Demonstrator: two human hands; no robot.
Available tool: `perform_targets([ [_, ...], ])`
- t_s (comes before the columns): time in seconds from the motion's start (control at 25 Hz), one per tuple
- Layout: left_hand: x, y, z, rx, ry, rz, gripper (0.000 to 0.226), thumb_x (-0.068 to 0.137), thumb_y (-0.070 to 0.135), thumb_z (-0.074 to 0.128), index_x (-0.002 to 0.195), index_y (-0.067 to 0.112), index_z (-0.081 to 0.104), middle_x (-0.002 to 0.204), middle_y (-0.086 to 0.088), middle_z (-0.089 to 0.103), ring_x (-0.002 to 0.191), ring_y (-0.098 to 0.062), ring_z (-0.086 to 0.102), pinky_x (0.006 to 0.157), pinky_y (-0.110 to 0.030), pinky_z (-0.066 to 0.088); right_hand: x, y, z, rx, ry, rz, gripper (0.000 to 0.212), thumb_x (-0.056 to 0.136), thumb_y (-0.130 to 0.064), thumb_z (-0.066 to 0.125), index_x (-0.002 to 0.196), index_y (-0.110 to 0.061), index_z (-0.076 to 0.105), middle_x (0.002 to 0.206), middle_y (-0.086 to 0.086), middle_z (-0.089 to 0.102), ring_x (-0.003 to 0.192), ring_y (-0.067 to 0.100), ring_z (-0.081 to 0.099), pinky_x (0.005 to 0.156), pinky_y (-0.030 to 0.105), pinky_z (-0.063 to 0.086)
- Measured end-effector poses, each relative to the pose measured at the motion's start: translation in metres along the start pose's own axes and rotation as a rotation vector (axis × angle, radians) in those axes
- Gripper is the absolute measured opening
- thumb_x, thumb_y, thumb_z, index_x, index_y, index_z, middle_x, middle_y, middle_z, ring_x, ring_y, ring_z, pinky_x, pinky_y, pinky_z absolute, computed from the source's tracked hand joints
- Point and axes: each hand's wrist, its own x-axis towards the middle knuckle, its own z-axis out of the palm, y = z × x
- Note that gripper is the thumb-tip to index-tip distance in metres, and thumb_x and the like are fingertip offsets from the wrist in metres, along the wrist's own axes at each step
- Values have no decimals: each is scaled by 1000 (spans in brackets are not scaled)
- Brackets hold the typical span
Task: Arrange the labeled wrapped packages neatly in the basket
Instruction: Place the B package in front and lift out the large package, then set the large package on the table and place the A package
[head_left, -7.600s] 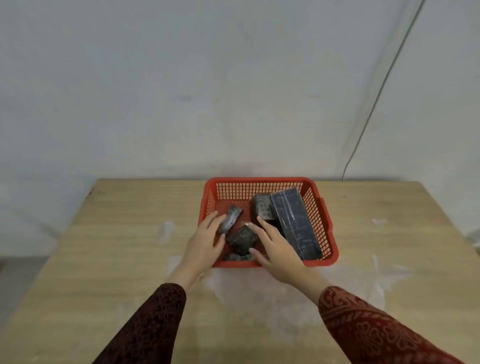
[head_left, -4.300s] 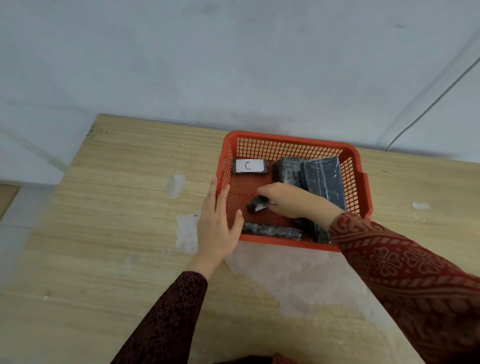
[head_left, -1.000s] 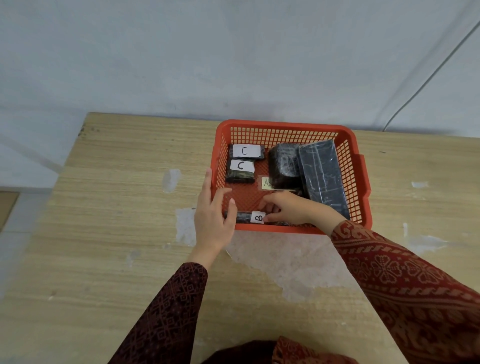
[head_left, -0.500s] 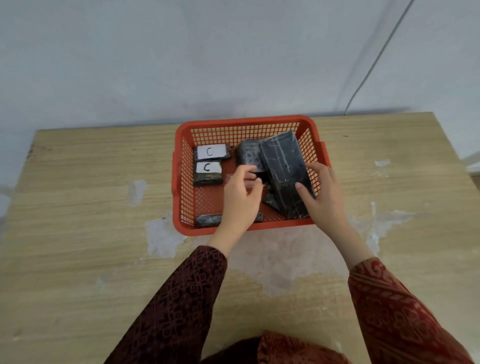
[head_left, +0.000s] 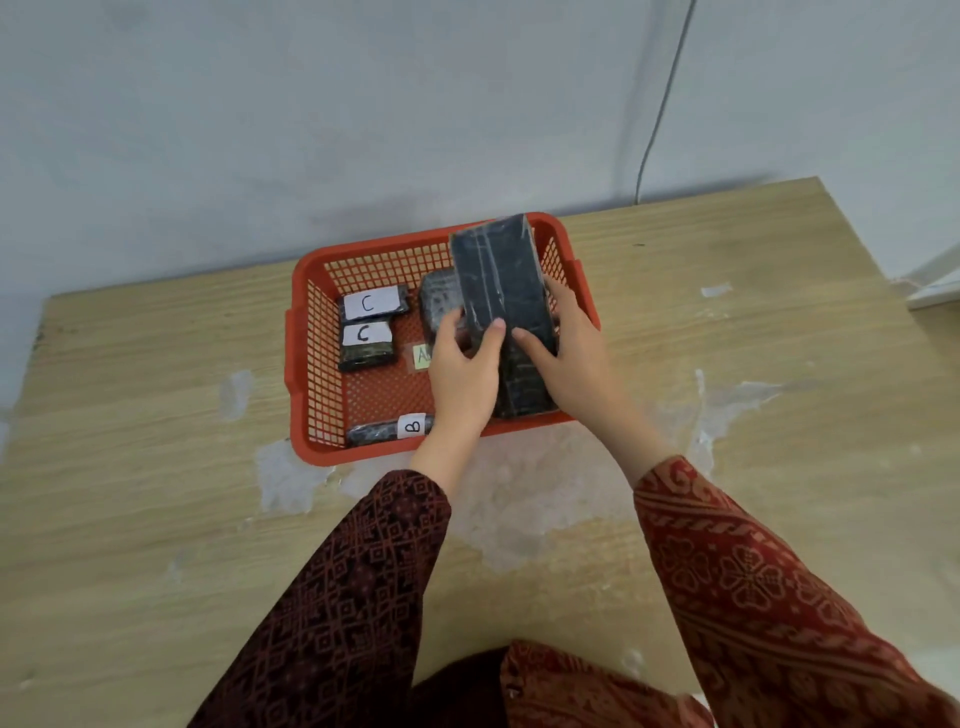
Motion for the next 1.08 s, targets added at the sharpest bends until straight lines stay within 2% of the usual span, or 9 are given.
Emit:
perform_targets([
  [0.16,-48,20,39,-27,-13,134,49,91,23,61,138,19,46,133,-2,58,121,-16,54,102,-41,47,-32,14,-52,216,67,40,54,95,-28,53,143,-24,30,136,1,53,121,15,55,96,35,50],
  [0.24,-70,19,72,19,-88,182,50,90,19,62,138,19,46,132,-1,58,120,-14,55,101,-37,48,-50,40,-89,285,79,100,49,95,-27,52,141,-25,35,129,-2,57,111,4,59,88,26,53],
  [0.32,-87,12,109,46,-184,143,49,90,16,62,137,20,47,128,2,59,113,-13,59,93,-30,52,-66,73,-124,276,83,216,46,95,-26,54,138,-22,39,121,-1,59,96,-7,60,74,15,54],
  [0.44,-108,-10,159,111,-278,-37,49,91,16,60,138,21,44,119,6,57,100,-9,59,72,-11,46,-86,125,-159,193,18,465,45,93,-27,57,133,-16,41,117,10,61,87,8,63,62,20,50],
  [0.6,-126,-45,197,148,-310,-139,50,92,11,58,139,19,42,131,-2,58,117,-17,56,87,-24,48,-96,166,-171,37,-86,605,46,93,-24,58,133,-8,42,127,13,56,96,21,57,78,34,51],
  [0.72,-131,-61,207,183,-287,-175,48,92,10,57,138,16,46,131,-5,58,120,-21,56,98,-35,50,-92,173,-174,-38,-136,569,47,92,-21,60,133,-7,43,124,15,59,92,21,57,76,33,49],
  [0.8,-132,-63,207,212,-294,-188,47,92,13,57,138,14,46,133,-6,56,122,-22,54,102,-38,48,-92,174,-177,-142,-167,531,48,91,-20,61,134,-7,44,127,16,58,101,27,59,81,36,50],
  [0.92,-130,-53,187,235,-306,-118,41,93,20,56,133,17,50,129,-1,56,116,-15,55,94,-27,48,-97,166,-179,-299,-96,354,51,91,-16,60,136,-8,40,134,18,45,118,34,50,97,41,43],
  [1.08,-119,-32,119,204,-176,119,23,93,18,54,115,22,62,97,14,61,87,10,55,72,-6,42,-77,115,-157,-309,-99,-47,34,90,-8,58,123,-6,54,120,14,53,111,30,52,94,31,39],
])
